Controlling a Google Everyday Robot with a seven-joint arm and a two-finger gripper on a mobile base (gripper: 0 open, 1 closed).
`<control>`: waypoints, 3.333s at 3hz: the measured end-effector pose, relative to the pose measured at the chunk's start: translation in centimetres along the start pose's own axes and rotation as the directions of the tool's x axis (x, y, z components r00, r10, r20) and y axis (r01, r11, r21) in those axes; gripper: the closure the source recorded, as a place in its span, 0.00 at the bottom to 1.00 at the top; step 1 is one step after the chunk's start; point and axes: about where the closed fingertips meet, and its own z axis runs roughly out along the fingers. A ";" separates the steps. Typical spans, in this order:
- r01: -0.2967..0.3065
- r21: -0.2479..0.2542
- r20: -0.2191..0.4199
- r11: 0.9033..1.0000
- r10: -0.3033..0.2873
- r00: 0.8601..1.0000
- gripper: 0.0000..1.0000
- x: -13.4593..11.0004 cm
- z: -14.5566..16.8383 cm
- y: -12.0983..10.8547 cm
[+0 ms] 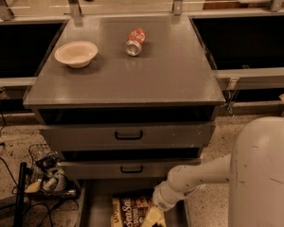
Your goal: Pick brown chip bag from bottom drawer and place on counter
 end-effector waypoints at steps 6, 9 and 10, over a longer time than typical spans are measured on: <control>-0.051 -0.133 0.022 0.990 0.055 0.998 0.00 0.0 12.0 -2.5; -0.065 -0.083 0.058 0.994 0.069 0.996 0.00 -1.3 13.7 -3.6; -0.096 -0.020 0.033 0.995 0.096 0.995 0.00 -1.3 14.3 -3.8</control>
Offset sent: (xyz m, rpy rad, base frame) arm 0.0101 0.0251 -0.0641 0.0394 0.0716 -0.0048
